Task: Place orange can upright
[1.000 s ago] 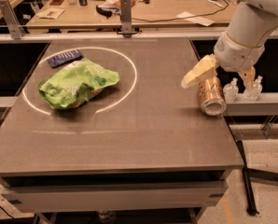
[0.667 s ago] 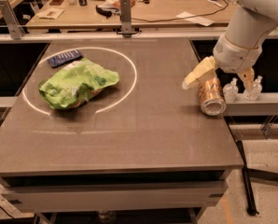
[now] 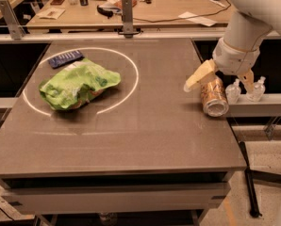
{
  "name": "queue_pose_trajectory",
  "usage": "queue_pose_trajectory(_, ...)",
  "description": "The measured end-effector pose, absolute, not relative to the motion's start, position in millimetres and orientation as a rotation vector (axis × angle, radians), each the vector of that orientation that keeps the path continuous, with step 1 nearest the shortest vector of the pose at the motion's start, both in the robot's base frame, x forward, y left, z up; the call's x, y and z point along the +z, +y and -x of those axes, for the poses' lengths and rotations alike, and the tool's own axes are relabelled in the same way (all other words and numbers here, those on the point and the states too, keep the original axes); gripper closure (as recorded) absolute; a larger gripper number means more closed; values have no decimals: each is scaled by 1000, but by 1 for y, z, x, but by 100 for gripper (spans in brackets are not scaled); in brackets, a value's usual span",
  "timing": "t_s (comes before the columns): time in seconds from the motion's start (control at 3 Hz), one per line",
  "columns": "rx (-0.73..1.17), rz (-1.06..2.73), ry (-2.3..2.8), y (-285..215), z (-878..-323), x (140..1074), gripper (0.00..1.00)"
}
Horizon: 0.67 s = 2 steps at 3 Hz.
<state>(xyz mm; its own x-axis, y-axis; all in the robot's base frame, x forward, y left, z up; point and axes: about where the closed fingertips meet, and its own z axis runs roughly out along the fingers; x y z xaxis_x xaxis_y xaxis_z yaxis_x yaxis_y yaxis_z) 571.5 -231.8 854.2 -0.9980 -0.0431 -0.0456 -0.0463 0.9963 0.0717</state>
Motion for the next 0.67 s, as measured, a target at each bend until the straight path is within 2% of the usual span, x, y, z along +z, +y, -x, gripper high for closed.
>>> queue_pose_trajectory(0.33,99,55,3112,-232,-575,846,0)
queue_pose_trajectory(0.67,74,37,3127,-231,-576,839,18)
